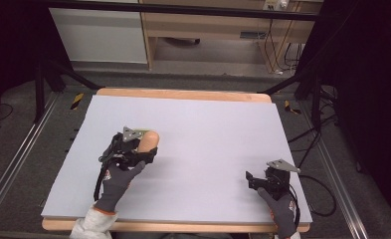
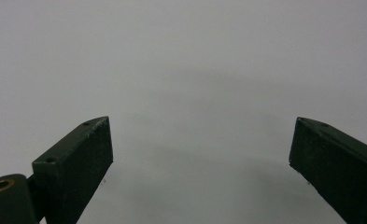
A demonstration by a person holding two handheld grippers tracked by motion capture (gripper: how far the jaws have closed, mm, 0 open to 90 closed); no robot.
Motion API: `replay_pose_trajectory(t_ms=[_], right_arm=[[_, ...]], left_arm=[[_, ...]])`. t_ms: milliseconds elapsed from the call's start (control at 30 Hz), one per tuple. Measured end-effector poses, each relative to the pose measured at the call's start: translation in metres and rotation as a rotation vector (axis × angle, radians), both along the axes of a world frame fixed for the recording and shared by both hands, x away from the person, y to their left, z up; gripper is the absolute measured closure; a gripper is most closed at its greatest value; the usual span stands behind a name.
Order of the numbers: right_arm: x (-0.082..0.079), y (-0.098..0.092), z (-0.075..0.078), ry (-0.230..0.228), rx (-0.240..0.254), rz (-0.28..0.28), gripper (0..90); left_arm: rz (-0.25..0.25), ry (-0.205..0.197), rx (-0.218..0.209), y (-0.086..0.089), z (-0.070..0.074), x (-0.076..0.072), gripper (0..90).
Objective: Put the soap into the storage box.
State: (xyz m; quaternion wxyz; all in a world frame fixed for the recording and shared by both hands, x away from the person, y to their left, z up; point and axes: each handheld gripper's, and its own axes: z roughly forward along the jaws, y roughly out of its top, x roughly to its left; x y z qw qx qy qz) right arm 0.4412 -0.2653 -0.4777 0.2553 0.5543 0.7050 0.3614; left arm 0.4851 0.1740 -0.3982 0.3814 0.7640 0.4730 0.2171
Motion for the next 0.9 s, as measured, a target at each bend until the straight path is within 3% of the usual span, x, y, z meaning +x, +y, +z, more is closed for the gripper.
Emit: replay_pose_trajectory(t_ms=[900], right_arm=[[0.0, 0.0, 0.0, -0.001, -0.001, -0.001, 6.5]], left_arm=[[0.065, 0.004, 0.0, 0.015, -0.003, 0.026, 31.5]])
